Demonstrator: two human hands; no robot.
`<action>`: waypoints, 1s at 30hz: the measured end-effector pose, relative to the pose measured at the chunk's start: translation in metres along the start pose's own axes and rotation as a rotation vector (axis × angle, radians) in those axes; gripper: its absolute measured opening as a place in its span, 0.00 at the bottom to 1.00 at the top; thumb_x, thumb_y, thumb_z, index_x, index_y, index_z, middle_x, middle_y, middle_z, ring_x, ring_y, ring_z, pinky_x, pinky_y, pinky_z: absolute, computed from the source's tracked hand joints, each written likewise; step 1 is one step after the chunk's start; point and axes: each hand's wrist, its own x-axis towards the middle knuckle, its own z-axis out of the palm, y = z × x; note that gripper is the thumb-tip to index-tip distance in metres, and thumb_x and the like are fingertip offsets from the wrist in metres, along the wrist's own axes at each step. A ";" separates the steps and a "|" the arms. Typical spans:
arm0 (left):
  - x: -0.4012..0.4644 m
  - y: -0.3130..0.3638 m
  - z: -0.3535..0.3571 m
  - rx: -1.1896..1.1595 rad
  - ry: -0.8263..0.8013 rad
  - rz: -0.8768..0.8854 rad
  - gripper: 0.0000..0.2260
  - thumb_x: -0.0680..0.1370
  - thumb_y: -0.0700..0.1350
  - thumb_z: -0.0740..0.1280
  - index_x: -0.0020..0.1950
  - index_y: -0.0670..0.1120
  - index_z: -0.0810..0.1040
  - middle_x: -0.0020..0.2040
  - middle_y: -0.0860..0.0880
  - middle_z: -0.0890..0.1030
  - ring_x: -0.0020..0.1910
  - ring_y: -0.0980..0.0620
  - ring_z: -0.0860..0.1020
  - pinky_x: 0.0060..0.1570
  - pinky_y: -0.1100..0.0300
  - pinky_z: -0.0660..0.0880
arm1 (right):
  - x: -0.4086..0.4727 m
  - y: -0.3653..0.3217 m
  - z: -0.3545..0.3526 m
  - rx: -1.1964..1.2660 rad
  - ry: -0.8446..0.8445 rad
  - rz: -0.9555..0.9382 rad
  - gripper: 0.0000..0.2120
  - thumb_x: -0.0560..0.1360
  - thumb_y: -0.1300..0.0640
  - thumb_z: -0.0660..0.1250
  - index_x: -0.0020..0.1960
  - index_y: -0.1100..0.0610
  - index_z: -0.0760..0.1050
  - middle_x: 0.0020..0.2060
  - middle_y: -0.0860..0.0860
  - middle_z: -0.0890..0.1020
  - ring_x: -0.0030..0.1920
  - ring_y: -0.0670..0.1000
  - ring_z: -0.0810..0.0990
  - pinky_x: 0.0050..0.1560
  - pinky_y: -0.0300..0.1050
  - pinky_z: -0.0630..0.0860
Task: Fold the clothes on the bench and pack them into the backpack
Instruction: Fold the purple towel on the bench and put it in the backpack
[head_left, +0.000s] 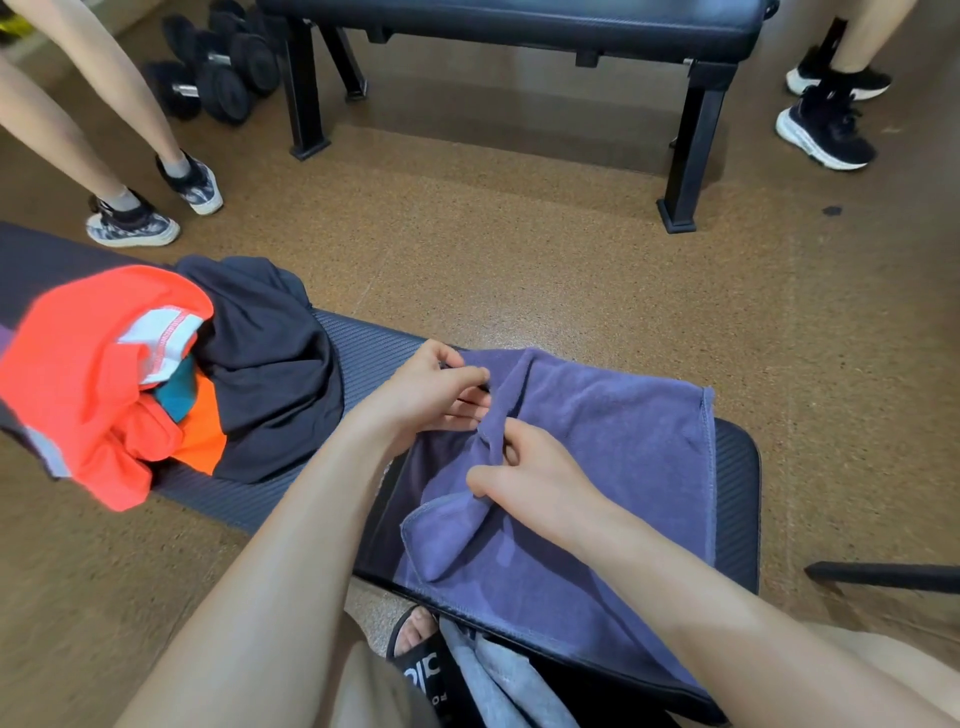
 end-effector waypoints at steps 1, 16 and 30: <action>-0.002 0.001 -0.002 0.000 -0.055 -0.009 0.13 0.80 0.43 0.69 0.56 0.49 0.65 0.36 0.48 0.81 0.32 0.53 0.79 0.36 0.60 0.80 | 0.001 0.001 0.000 0.011 0.004 0.008 0.05 0.67 0.55 0.67 0.39 0.50 0.70 0.26 0.39 0.70 0.32 0.43 0.68 0.38 0.43 0.66; 0.022 -0.014 -0.031 -0.072 0.377 0.217 0.05 0.80 0.39 0.63 0.49 0.47 0.76 0.41 0.48 0.81 0.36 0.53 0.77 0.37 0.61 0.73 | 0.004 0.008 0.004 -0.160 -0.093 0.055 0.20 0.68 0.45 0.72 0.59 0.45 0.73 0.39 0.42 0.82 0.46 0.43 0.80 0.56 0.48 0.77; -0.054 -0.060 -0.058 0.602 -0.005 0.169 0.13 0.72 0.49 0.77 0.50 0.46 0.78 0.40 0.49 0.85 0.39 0.52 0.83 0.50 0.48 0.79 | -0.029 0.034 0.015 -0.882 -0.099 -0.487 0.27 0.72 0.44 0.64 0.70 0.47 0.68 0.54 0.45 0.73 0.57 0.52 0.71 0.63 0.51 0.67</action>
